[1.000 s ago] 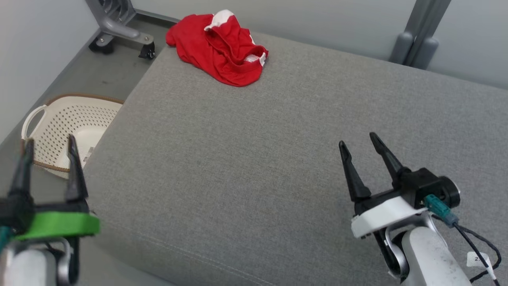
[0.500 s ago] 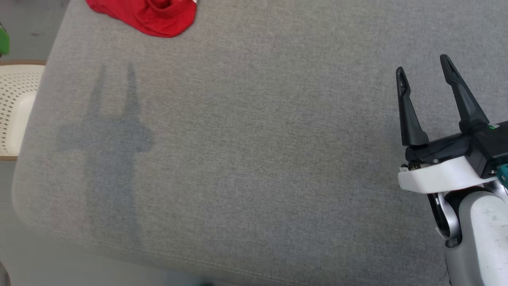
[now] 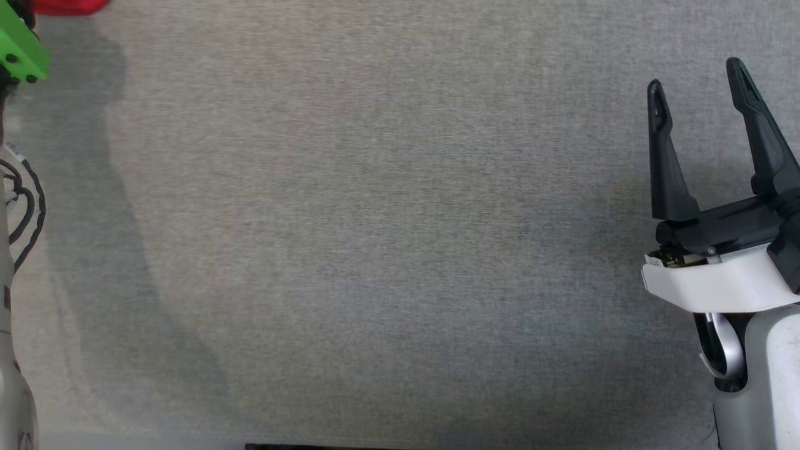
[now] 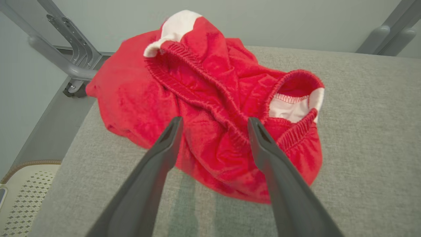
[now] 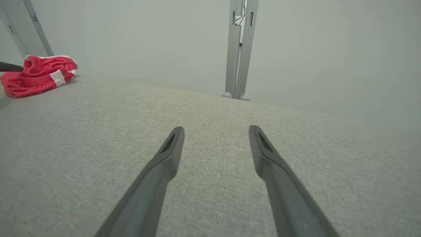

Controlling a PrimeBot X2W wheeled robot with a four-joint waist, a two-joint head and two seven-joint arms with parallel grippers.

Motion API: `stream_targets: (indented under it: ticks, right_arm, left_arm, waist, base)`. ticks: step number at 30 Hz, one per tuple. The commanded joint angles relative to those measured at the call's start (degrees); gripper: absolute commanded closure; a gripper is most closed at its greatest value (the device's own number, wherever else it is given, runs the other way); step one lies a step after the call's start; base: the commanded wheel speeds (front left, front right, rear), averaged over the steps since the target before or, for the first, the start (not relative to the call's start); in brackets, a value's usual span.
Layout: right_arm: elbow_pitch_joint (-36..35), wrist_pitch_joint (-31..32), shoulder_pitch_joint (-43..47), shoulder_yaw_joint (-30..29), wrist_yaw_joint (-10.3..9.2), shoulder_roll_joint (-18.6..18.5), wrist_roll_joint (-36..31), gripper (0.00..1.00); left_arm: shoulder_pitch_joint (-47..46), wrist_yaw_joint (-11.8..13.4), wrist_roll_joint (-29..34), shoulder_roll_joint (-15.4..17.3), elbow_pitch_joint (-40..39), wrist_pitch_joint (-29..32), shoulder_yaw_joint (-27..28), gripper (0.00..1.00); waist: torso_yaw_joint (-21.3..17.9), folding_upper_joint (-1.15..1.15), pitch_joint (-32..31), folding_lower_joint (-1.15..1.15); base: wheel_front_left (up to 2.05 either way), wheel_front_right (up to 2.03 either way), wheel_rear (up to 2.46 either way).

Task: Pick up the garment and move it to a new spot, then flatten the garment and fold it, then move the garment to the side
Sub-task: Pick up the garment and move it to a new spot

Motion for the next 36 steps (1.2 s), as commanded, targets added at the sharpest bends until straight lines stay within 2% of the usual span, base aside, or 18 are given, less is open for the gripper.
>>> stream_targets:
  ticks: [1,6,7,8,9,17,21,26,32,36]
  right_arm:
    - [-0.4,-0.5,-0.5,-0.2,-0.08,0.3,0.0,0.00]
    - [0.0,-1.7,-0.9,-0.3,-0.07,0.7,-0.2,0.00]
    - [0.1,-1.9,-1.0,-0.2,-0.07,0.8,-0.2,0.00]
    - [0.3,-2.2,-1.1,-0.1,-0.07,0.9,-0.2,0.00]
    - [0.5,-2.3,-1.2,-0.1,-0.07,1.0,-0.2,0.00]
    - [4.3,-5.0,-2.0,0.4,-0.08,2.1,0.5,0.00]
    - [7.9,-6.8,-2.0,0.5,-0.08,2.8,1.3,0.00]
    - [12.7,-8.7,-0.6,-0.1,-0.07,3.8,2.7,0.00]
    - [17.7,-10.1,1.5,-0.5,-0.08,4.3,4.7,0.00]
    - [20.3,-10.4,3.1,-0.5,-0.08,4.4,7.6,0.00]
  left_arm:
    - [-1.5,-0.1,-0.7,0.5,1.0,0.0,0.1,0.00]
    - [-2.1,-0.2,-2.9,0.9,4.0,1.0,-0.9,0.00]
    - [-2.0,-0.2,-3.1,1.0,4.3,0.9,-1.3,0.18]
    - [-1.7,-0.2,-3.5,1.1,4.6,0.8,-1.9,0.77]
    - [-1.5,-0.2,-3.8,1.3,4.8,0.7,-2.3,1.00]
    - [-1.4,-0.2,-3.8,4.2,4.8,-3.7,-5.2,1.00]
    - [-2.7,-0.2,-3.0,5.8,4.0,-6.7,-6.0,1.00]
    - [-3.0,-0.2,-1.7,6.9,1.4,-6.6,-9.5,1.00]
    - [-2.4,-0.2,-2.8,5.8,-5.1,-3.9,-15.3,1.00]
    - [-1.7,-0.1,-5.7,3.4,-11.0,-1.3,-18.5,1.00]
  waist:
    - [-3.8,0.00,3.7,-0.01]
    - [-4.3,0.00,3.7,-0.01]
    - [-4.4,0.00,3.6,-0.01]
    - [-4.4,0.00,3.4,-0.01]
    - [-4.5,0.00,3.3,-0.01]
    - [-5.5,0.00,-1.5,-0.01]
    - [-6.9,0.00,-6.9,-0.01]
    - [-8.8,0.00,-14.5,-0.01]
    - [-11.6,0.00,-23.6,-0.01]
    - [-13.8,0.00,-28.6,-0.01]
  base:
    - [0.00,0.00,0.00]
    - [0.00,0.00,0.00]
    - [0.00,0.00,0.00]
    - [0.00,0.00,0.00]
    - [0.00,0.00,0.00]
    - [0.00,0.00,0.00]
    - [0.00,0.00,0.00]
    - [0.00,0.00,0.00]
    - [0.00,0.00,0.00]
    - [0.00,0.00,0.00]
